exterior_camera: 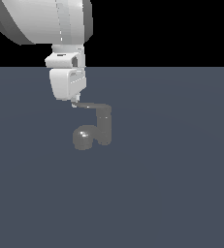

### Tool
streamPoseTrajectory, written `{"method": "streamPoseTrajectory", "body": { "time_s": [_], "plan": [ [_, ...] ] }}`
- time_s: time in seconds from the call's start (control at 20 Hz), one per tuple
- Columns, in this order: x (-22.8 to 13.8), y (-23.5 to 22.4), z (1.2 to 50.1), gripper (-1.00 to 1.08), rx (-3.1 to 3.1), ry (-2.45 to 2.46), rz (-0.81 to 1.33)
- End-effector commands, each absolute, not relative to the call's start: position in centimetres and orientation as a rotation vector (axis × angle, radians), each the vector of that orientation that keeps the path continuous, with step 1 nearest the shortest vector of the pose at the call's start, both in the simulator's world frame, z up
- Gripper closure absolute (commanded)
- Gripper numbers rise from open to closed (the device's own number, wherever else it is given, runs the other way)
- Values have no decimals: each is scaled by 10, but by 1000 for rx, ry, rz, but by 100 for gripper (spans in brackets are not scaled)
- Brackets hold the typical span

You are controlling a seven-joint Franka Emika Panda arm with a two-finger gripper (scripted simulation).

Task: Turn on the faucet by rotating a designated handle.

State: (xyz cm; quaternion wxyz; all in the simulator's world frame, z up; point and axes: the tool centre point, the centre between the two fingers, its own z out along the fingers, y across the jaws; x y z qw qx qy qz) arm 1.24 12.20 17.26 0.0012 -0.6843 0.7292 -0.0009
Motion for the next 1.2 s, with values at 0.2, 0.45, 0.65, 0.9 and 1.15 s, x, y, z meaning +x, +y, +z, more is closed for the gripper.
{"method": "streamPoseTrajectory", "body": {
  "time_s": [0.2, 0.45, 0.65, 0.9, 1.15],
  "plan": [
    [-3, 114, 173, 108, -2149, 2289, -3],
    [-16, 108, 173, 108, -2150, 2288, -2],
    [-27, 102, 173, 108, -2151, 2288, -2],
    [-41, 96, 173, 108, -2153, 2287, -1],
    [-54, 89, 173, 108, -2155, 2286, -1]
  ]
}}
